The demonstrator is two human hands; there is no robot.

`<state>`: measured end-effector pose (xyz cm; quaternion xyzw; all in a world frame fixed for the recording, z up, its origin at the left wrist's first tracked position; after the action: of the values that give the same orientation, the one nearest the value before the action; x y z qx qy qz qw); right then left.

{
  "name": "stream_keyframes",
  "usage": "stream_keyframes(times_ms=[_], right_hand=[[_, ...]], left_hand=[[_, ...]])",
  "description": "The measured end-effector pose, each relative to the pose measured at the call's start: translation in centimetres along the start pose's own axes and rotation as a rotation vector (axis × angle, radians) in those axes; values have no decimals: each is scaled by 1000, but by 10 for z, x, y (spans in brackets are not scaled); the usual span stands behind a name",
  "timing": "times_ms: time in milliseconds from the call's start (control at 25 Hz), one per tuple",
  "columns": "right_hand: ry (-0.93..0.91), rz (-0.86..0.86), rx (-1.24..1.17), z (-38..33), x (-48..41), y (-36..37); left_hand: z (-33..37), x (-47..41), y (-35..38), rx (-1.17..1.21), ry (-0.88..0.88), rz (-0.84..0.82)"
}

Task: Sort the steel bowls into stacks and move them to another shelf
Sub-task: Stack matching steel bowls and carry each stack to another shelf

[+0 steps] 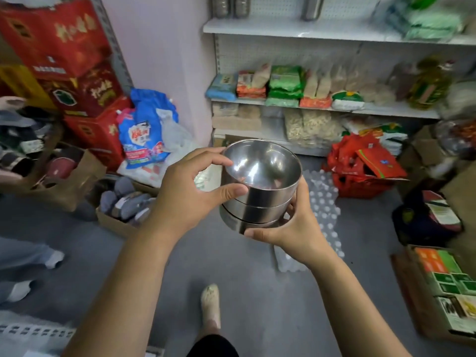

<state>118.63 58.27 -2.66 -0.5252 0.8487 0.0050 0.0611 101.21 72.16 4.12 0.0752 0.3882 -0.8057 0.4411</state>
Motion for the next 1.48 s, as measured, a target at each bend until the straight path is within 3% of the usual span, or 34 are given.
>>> stream_keyframes(times_ms=[320,640,960,1480], right_hand=[[-53,149,31,3,-178,-44],[-73,316,11,10,-340,-69],[-90,345,49,42,-490,-135],[-163,307,111,46,-743,-309]], left_hand=[[-73,-193,48,181,60,-86],[-137,-375,78,199,126,-252],[-184,-519,150,168,193,-259],[-204,-780,273,95,307,-267]])
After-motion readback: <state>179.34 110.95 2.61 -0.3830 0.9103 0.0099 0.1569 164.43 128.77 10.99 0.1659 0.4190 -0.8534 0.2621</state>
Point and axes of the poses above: each hand's wrist, its own x-axis away from the middle knuckle, its own y-axis out of the palm, z = x × y, the point moved 1 cm from there along -x, towards the middle knuckle, and after that the axes turned 6 degrees about -x, right-handed, at the moved point
